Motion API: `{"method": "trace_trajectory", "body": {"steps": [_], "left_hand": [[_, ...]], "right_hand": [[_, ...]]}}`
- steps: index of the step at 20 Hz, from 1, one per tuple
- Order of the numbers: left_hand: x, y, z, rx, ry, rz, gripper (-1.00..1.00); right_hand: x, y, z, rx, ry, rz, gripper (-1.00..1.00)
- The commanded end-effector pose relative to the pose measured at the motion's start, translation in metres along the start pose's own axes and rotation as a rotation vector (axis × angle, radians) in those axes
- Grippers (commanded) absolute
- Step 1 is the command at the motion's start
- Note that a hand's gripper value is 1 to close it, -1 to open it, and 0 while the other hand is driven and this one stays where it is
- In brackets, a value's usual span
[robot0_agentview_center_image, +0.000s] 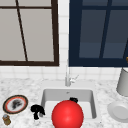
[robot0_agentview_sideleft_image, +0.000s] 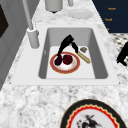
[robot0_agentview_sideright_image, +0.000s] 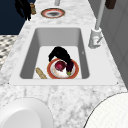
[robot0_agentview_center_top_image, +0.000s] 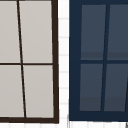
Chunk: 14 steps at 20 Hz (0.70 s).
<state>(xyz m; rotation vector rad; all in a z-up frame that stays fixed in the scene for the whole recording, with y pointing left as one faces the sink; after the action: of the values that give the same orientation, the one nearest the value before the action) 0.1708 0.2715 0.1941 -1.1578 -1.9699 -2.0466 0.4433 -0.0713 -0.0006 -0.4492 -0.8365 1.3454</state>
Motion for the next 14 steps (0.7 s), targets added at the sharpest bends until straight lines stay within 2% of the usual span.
{"method": "trace_trajectory", "body": {"steps": [1,9,14], "left_hand": [[0.0,0.0,0.0,0.0,0.0,0.0,0.0],[0.0,0.0,0.0,0.0,0.0,0.0,0.0],[0.0,0.0,0.0,0.0,0.0,0.0,0.0]], "right_hand": [[-0.007,-0.018,0.016,-0.036,-0.001,0.013,-1.0],[-0.017,-0.054,0.05,-0.078,0.001,0.024,-1.0],[-0.023,-0.075,0.07,-0.149,0.008,0.049,-1.0]]}}
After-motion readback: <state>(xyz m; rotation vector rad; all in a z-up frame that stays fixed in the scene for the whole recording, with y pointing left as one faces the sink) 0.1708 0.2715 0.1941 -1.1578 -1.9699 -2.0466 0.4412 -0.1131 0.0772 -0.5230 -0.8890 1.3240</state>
